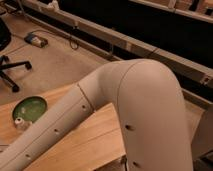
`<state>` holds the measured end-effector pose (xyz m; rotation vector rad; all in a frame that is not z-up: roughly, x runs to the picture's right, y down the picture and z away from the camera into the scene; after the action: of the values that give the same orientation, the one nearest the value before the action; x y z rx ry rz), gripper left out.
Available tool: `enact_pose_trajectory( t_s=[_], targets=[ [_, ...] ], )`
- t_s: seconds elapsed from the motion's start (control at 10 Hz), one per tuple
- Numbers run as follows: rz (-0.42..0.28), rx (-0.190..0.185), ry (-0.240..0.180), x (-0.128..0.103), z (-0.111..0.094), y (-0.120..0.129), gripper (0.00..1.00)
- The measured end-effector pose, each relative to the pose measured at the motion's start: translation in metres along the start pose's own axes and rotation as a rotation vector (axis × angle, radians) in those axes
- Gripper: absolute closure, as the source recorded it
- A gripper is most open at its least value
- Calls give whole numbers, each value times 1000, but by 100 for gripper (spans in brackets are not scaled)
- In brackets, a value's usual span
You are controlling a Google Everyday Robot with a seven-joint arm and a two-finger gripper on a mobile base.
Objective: Place the ceramic cup in the ceramic bowl
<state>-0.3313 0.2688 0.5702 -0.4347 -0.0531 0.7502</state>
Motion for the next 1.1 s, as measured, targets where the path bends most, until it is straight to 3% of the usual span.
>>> enact_pose_trajectory(
  t_s=[0.1, 0.3, 0.5, 0.8, 1.1],
  targets=[
    [0, -2, 0, 0, 0, 0, 58],
    [2, -3, 1, -6, 1, -2, 38],
    [13, -3, -6, -28, -2, -19, 21],
    [20, -1, -25, -65, -7, -31, 20],
    [35, -9, -20, -93, 4, -16, 20]
  ],
)
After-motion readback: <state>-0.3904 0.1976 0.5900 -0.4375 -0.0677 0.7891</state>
